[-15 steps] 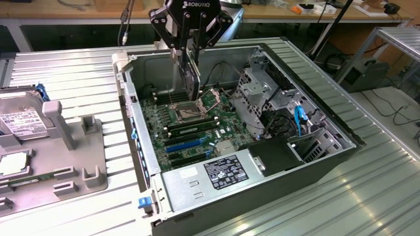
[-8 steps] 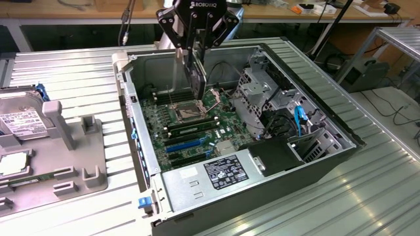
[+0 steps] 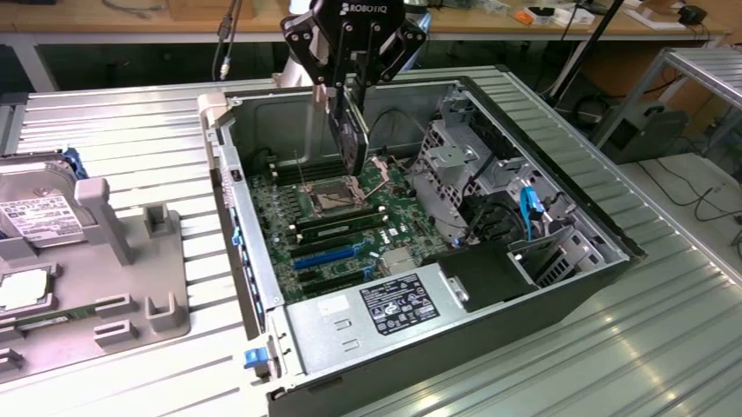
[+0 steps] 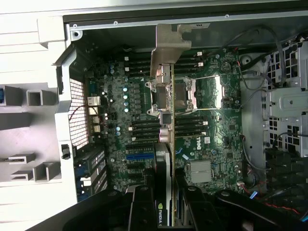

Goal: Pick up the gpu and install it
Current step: 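Insert the gpu into the slot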

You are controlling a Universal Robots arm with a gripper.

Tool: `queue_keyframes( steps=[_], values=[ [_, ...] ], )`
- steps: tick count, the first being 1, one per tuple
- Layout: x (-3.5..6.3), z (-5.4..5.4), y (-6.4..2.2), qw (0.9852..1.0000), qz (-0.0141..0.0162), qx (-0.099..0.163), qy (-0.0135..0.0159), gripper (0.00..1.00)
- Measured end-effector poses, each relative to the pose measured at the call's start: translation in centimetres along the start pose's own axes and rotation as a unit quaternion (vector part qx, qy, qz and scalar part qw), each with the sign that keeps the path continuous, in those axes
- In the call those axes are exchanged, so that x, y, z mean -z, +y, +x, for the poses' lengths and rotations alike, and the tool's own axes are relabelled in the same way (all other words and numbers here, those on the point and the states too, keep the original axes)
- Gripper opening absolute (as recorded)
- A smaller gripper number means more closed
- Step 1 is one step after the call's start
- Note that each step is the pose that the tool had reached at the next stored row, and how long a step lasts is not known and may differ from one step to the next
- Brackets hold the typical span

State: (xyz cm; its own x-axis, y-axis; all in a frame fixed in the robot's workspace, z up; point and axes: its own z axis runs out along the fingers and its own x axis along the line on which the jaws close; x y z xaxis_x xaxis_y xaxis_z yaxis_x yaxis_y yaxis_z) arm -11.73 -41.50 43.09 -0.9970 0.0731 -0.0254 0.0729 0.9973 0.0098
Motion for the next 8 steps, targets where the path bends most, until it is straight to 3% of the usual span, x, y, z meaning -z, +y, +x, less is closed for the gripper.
queue_keyframes(
  steps=[8],
  values=[
    [0.00,0.00,0.00,1.0000,0.0000,0.000,0.0000,0.27]
  ],
)
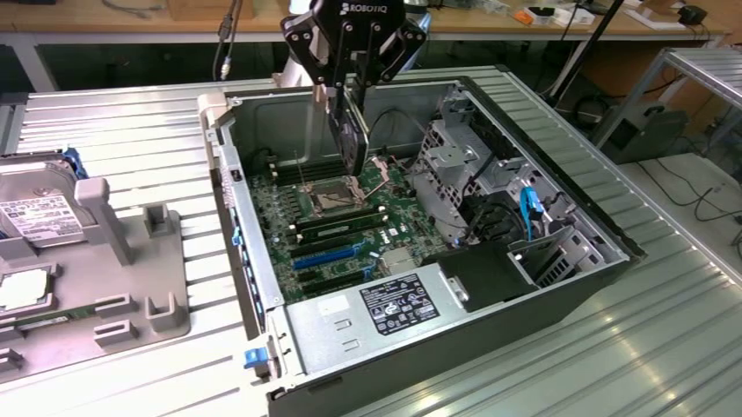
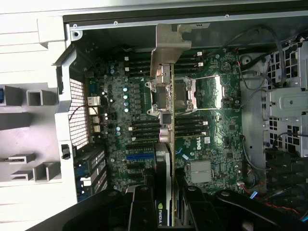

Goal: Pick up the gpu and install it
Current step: 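Insert the gpu into the slot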

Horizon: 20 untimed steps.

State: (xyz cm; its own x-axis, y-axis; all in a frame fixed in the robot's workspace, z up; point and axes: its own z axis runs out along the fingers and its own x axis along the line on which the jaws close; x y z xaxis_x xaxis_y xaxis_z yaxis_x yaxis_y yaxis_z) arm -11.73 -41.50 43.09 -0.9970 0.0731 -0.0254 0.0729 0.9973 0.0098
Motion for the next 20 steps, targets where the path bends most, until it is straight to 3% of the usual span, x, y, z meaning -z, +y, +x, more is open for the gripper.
queue_keyframes(
  steps=[11,20],
  values=[
    [0.00,0.00,0.00,0.9996,-0.0007,0.027,0.0003,0.27],
    [0.00,0.00,0.00,0.9968,-0.0020,0.080,0.0008,0.27]
  ],
)
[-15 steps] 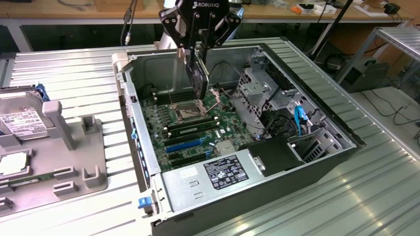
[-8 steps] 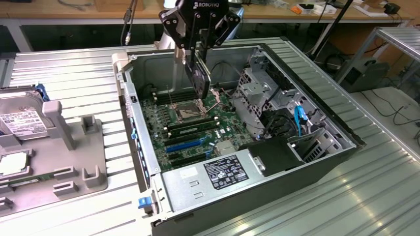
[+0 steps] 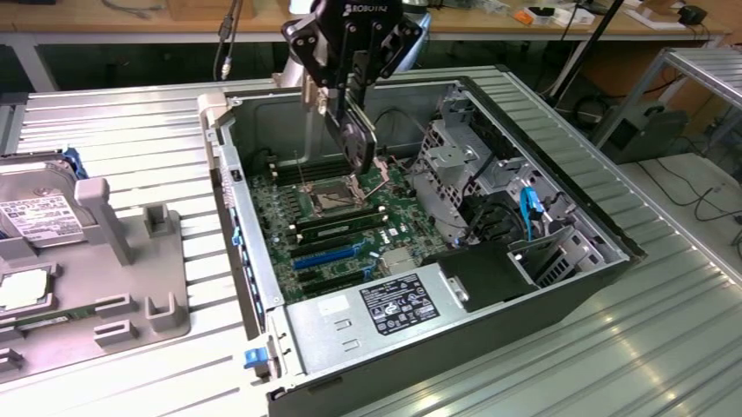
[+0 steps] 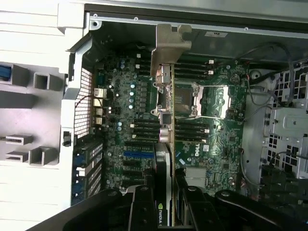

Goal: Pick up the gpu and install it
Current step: 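Insert the gpu into the slot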

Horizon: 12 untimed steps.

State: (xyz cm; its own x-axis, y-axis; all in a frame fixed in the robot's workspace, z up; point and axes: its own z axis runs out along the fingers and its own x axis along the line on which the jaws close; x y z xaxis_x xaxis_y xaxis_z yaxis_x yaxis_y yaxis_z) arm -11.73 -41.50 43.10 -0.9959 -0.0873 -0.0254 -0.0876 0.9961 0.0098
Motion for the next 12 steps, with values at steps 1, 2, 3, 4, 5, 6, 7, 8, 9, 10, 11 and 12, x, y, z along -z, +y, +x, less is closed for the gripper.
queue_keyframes(
  steps=[1,2,3,4,5,6,7,8,9,10,11,12],
  values=[
    [0.00,0.00,0.00,1.0000,-0.0002,0.006,0.0000,0.27],
    [0.00,0.00,0.00,0.9999,-0.0003,0.012,0.0001,0.27],
    [0.00,0.00,0.00,0.9999,-0.0004,0.015,0.0001,0.27],
    [0.00,0.00,0.00,0.9998,-0.0005,0.018,0.0002,0.27],
    [0.00,0.00,0.00,0.9998,-0.0005,0.020,0.0002,0.27],
    [0.00,0.00,0.00,0.9997,-0.0006,0.023,0.0002,0.27],
    [0.00,0.00,0.00,0.9997,-0.0007,0.025,0.0003,0.27],
    [0.00,0.00,0.00,0.9996,-0.0008,0.028,0.0002,0.27],
    [0.00,0.00,0.00,0.9995,-0.0008,0.031,0.0003,0.27],
    [0.00,0.00,0.00,0.9994,-0.0009,0.035,0.0003,0.27],
    [0.00,0.00,0.00,0.9992,-0.0010,0.040,0.0004,0.27],
    [0.00,0.00,0.00,0.9990,-0.0011,0.044,0.0004,0.27]
  ],
)
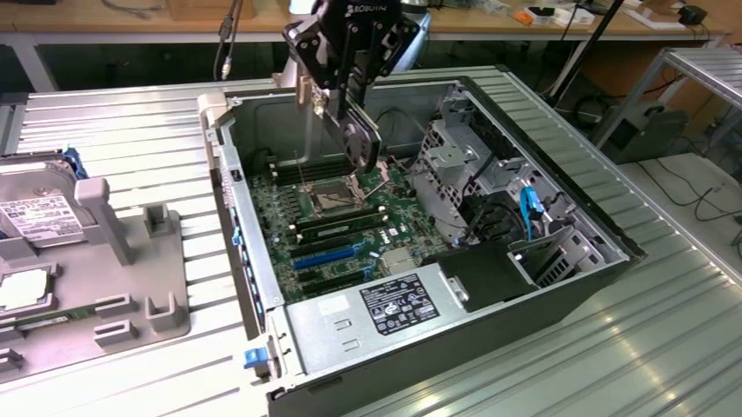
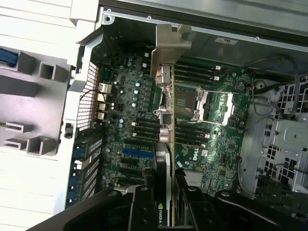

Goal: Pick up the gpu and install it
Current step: 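Insert the gpu into the slot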

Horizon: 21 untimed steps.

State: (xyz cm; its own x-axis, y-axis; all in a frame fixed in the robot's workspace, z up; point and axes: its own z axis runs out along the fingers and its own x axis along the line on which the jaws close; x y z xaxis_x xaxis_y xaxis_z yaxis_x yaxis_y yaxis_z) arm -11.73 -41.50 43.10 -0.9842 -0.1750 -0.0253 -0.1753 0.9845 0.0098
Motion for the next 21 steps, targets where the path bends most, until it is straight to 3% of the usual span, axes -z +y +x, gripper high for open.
queue_keyframes(
  steps=[11,21],
  values=[
    [0.00,0.00,0.00,0.9994,-0.0009,0.036,0.0003,0.27],
    [0.00,0.00,0.00,0.9973,-0.0019,0.074,0.0007,0.27]
  ],
)
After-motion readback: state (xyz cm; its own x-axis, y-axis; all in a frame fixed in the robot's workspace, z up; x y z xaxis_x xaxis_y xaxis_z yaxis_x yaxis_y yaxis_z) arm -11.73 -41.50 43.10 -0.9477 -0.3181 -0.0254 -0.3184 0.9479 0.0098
